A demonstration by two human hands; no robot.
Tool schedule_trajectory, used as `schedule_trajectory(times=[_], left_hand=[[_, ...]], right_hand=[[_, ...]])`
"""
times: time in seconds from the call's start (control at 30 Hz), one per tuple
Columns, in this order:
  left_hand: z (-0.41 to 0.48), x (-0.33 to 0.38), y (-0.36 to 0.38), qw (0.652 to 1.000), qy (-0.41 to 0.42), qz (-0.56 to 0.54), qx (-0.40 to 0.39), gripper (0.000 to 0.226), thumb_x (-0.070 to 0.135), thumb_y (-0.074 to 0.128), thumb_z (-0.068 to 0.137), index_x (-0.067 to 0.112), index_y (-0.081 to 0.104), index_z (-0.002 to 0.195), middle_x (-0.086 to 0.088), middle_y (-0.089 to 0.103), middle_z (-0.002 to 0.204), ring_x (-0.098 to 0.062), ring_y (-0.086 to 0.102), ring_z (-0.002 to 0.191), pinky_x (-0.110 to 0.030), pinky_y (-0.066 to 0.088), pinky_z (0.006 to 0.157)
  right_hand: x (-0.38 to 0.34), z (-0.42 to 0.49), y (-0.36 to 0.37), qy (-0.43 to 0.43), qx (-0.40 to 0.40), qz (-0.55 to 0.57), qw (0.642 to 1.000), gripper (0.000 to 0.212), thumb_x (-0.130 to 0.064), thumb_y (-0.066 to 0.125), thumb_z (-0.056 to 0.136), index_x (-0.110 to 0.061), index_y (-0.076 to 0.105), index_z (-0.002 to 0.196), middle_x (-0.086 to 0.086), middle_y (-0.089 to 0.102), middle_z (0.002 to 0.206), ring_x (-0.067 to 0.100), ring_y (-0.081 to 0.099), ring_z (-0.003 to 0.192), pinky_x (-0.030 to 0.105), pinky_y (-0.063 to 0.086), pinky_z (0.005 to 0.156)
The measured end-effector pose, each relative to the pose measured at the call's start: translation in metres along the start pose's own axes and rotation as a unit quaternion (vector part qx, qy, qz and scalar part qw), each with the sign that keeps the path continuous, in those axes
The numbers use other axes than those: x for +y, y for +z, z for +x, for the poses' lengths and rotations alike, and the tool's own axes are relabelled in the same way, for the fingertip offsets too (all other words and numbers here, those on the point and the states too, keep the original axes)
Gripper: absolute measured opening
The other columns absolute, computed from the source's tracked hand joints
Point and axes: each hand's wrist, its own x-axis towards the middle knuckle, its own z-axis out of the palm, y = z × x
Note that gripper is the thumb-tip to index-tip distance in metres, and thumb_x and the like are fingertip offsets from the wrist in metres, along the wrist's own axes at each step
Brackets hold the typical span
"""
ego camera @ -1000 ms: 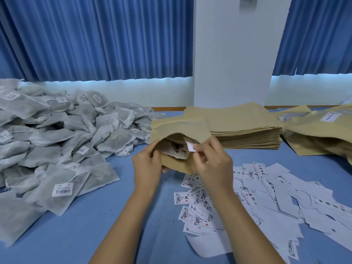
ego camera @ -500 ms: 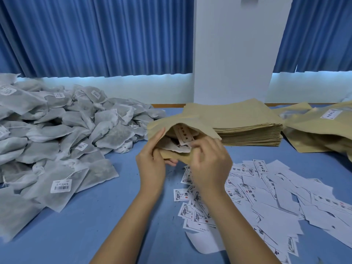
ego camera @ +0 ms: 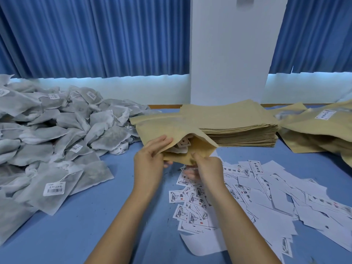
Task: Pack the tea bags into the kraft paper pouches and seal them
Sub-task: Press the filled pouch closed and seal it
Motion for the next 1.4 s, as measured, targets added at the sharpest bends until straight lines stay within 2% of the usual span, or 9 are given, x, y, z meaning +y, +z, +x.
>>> schedule_trajectory(times=[0.1,0.23,0.57,0.73,0.87,0.97,1.07,1.2,1.4], left_hand=[[-0.005,0.002,-0.005,0.955,0.042,0.288,0.055,0.042,0.004,0.058,0.083,0.033,0.070,0.112,0.010,0.066,0.115,-0.013,0.063,0.102,-0.034,0.051,0.080],[-0.004,0.007,0.002,0.787,0.082,0.603,0.103,0.045,0.018,0.072,0.075,0.026,0.063,0.118,-0.008,0.066,0.099,-0.033,0.053,0.099,-0.042,0.036,0.087],[0.005,-0.027,0.021,0.894,0.155,0.394,-0.149,0.034,0.012,0.051,0.097,0.015,0.060,0.129,-0.013,0.051,0.099,-0.027,0.050,0.094,-0.034,0.042,0.075],[-0.006,-0.020,0.021,0.853,0.238,0.450,-0.119,0.039,0.016,0.051,0.094,0.008,0.056,0.132,-0.012,0.050,0.102,-0.027,0.048,0.091,-0.037,0.043,0.071],[-0.042,0.000,0.046,0.906,0.243,0.319,-0.136,0.039,0.037,0.043,0.087,0.012,0.064,0.066,0.003,0.053,0.063,-0.016,0.046,0.055,-0.030,0.039,0.052],[-0.051,0.005,0.052,0.937,-0.104,0.268,-0.200,0.056,0.068,0.036,0.085,0.022,0.054,0.058,0.006,0.064,0.055,-0.008,0.047,0.044,-0.024,0.035,0.048],[-0.035,0.003,0.045,0.921,-0.328,-0.103,-0.185,0.045,0.060,0.046,0.091,0.021,0.067,0.087,-0.008,0.072,0.091,-0.018,0.057,0.065,-0.023,0.042,0.051],[-0.017,-0.009,0.033,0.868,-0.261,-0.416,0.068,0.012,0.021,0.055,0.096,0.013,0.064,0.101,-0.004,0.072,0.100,-0.011,0.071,0.085,-0.023,0.057,0.068],[0.000,-0.026,0.022,0.867,-0.210,-0.446,0.078,0.019,0.005,0.052,0.095,0.011,0.060,0.112,-0.006,0.070,0.112,-0.016,0.069,0.098,-0.025,0.057,0.071]], right_hand=[[0.001,0.000,-0.003,-0.007,0.049,0.095,0.994,0.013,-0.003,0.066,0.085,-0.001,0.055,0.079,0.021,0.070,0.075,0.019,0.070,0.056,0.022,0.055,0.052],[0.000,0.000,-0.001,0.018,0.010,0.093,0.995,0.018,0.005,0.064,0.085,-0.005,0.049,0.091,0.020,0.066,0.086,0.015,0.063,0.048,0.015,0.047,0.043],[0.002,-0.007,0.012,-0.017,-0.035,0.136,0.990,0.014,0.010,0.051,0.086,0.008,0.063,0.080,0.012,0.061,0.075,0.018,0.057,0.070,0.022,0.048,0.061],[-0.003,-0.003,0.010,0.000,-0.041,0.230,0.972,0.017,-0.020,0.057,0.092,-0.005,0.063,0.097,0.013,0.070,0.088,0.021,0.066,0.077,0.031,0.056,0.062],[-0.003,0.009,-0.007,-0.005,0.059,0.130,0.990,0.012,-0.006,0.058,0.089,-0.012,0.062,0.079,0.011,0.065,0.082,0.021,0.060,0.065,0.027,0.050,0.058],[-0.005,0.010,-0.014,0.001,0.046,0.171,0.984,0.009,-0.001,0.057,0.090,-0.005,0.064,0.087,0.011,0.065,0.083,0.024,0.060,0.074,0.035,0.052,0.068],[-0.006,0.007,-0.010,0.007,0.009,0.236,0.972,0.009,0.002,0.057,0.091,-0.005,0.063,0.088,0.012,0.066,0.086,0.021,0.064,0.072,0.024,0.056,0.057],[-0.009,0.005,-0.007,0.039,-0.062,0.355,0.932,0.010,0.006,0.055,0.091,-0.002,0.059,0.096,0.012,0.068,0.092,0.018,0.068,0.078,0.026,0.059,0.064],[-0.006,0.010,-0.018,0.016,-0.052,0.269,0.962,0.002,0.001,0.063,0.088,0.002,0.064,0.089,0.012,0.070,0.089,0.018,0.069,0.077,0.021,0.057,0.060]])
